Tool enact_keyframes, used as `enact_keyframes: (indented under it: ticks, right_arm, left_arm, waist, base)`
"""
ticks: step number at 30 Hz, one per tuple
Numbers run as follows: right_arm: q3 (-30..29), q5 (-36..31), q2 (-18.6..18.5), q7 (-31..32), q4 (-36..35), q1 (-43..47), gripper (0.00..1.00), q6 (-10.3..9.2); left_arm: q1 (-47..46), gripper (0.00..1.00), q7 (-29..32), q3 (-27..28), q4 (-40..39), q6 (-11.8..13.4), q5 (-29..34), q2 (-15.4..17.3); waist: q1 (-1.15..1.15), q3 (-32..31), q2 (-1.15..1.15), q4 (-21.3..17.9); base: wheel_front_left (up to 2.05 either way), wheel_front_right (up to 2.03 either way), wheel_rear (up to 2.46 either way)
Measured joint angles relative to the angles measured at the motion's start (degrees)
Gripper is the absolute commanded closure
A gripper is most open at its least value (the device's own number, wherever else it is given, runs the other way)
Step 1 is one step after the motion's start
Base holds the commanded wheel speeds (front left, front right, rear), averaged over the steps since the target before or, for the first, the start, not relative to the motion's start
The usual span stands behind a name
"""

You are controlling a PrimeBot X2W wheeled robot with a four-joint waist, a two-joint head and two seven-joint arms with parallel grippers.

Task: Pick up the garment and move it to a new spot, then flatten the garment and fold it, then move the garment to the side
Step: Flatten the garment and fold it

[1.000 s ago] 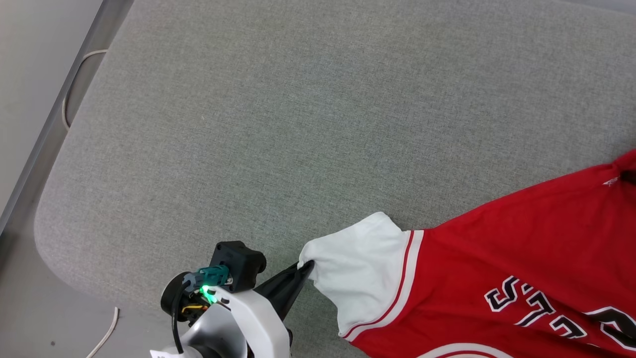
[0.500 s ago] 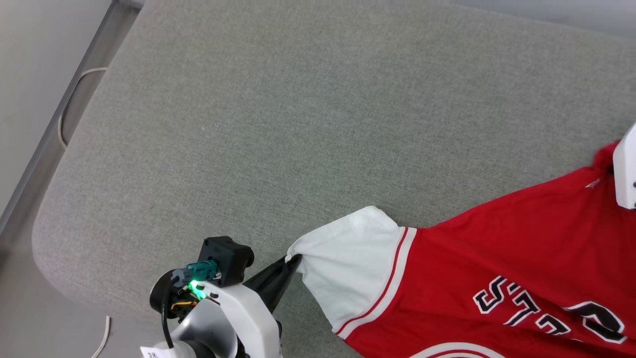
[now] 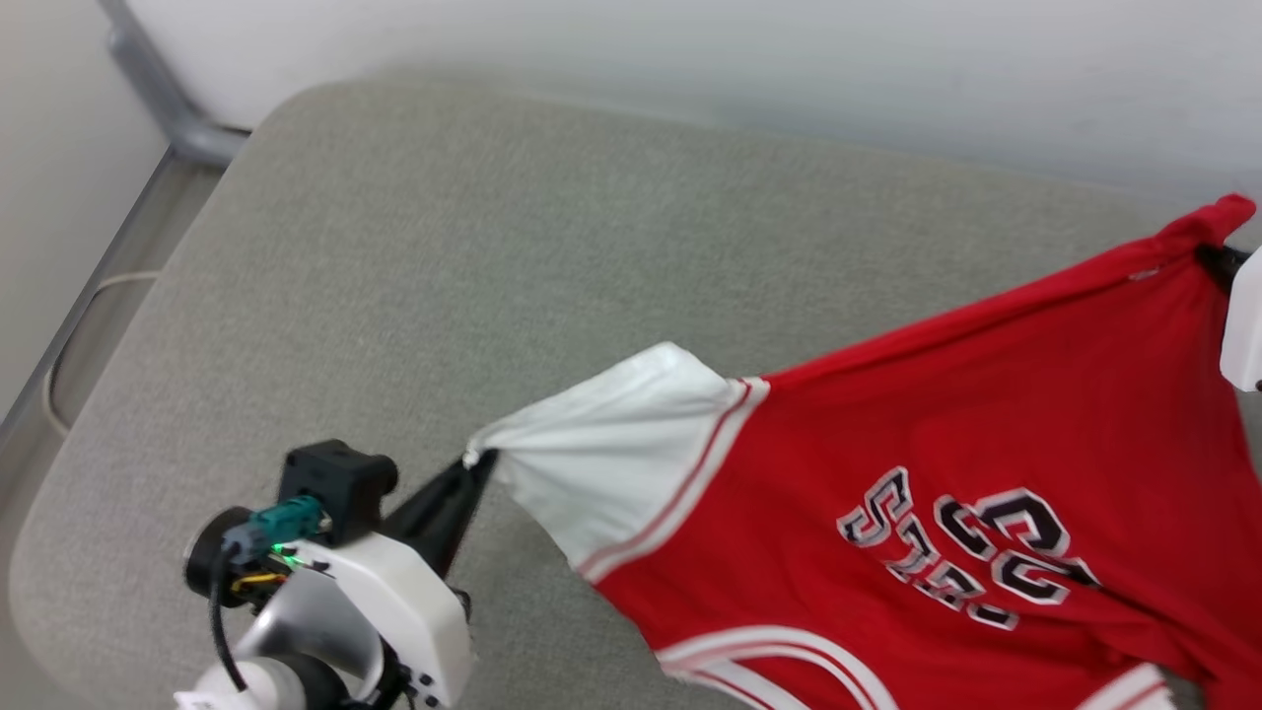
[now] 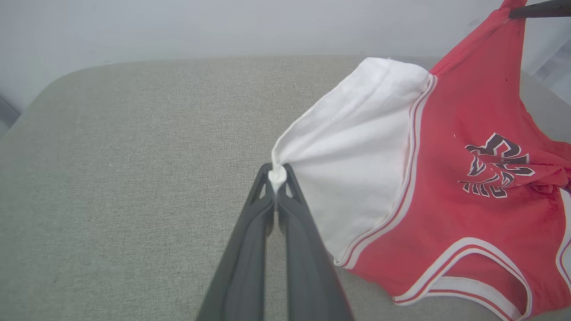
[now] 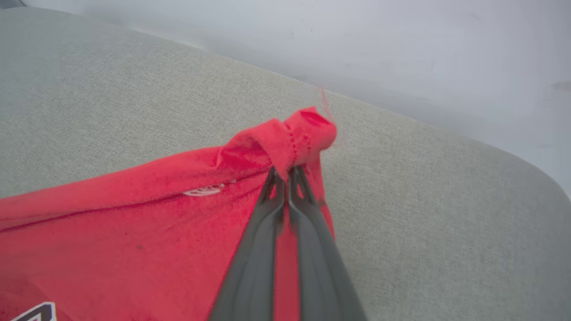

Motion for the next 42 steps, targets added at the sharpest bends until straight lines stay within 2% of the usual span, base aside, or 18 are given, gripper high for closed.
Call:
enact_keyframes:
  ticks: [13, 20, 27, 35, 42]
  right_arm:
    - [-2.8, 1.9, 1.0, -9.5, -10.0, 5.3, 1.0, 0.03]
    - [-6.9, 1.7, 2.7, -10.8, -19.0, 9.9, 1.0, 0.04]
    - [-11.2, 0.6, 5.6, -10.2, -28.3, 13.0, 1.0, 0.05]
    - [-14.7, -1.4, 8.4, -10.4, -34.5, 12.9, 1.0, 0.05]
    - [-15.1, -3.5, 7.2, -12.2, -34.8, 6.2, 1.0, 0.07]
  left_arm:
    - [-3.0, 1.0, -6.2, 9.7, -5.1, 5.2, 3.7, 3.6]
    - [-6.0, 1.0, -9.9, 14.4, -8.4, 7.2, 6.0, 5.3]
    - [-11.5, 1.0, -13.8, 18.4, -12.0, 8.1, 7.9, 6.5]
    - [-19.3, 1.0, -15.0, 20.2, -12.9, 7.4, 8.4, 7.7]
    - [-30.7, 1.0, -12.2, 20.3, -8.7, 3.0, 6.9, 11.4]
  waist:
    - [0.0, -8.0, 0.0, -7.1]
    - [0.0, -10.5, 0.0, -10.4]
    - [0.0, -11.2, 0.0, -12.9]
    - [0.0, -10.0, 0.0, -14.3]
    - [0.0, -5.6, 0.0, -14.7]
  base:
    - [0.0, 0.0, 0.0]
    - [0.0, 0.0, 0.0]
    - [0.0, 0.0, 0.0]
    - [0.0, 0.0, 0.0]
    - [0.0, 0.0, 0.0]
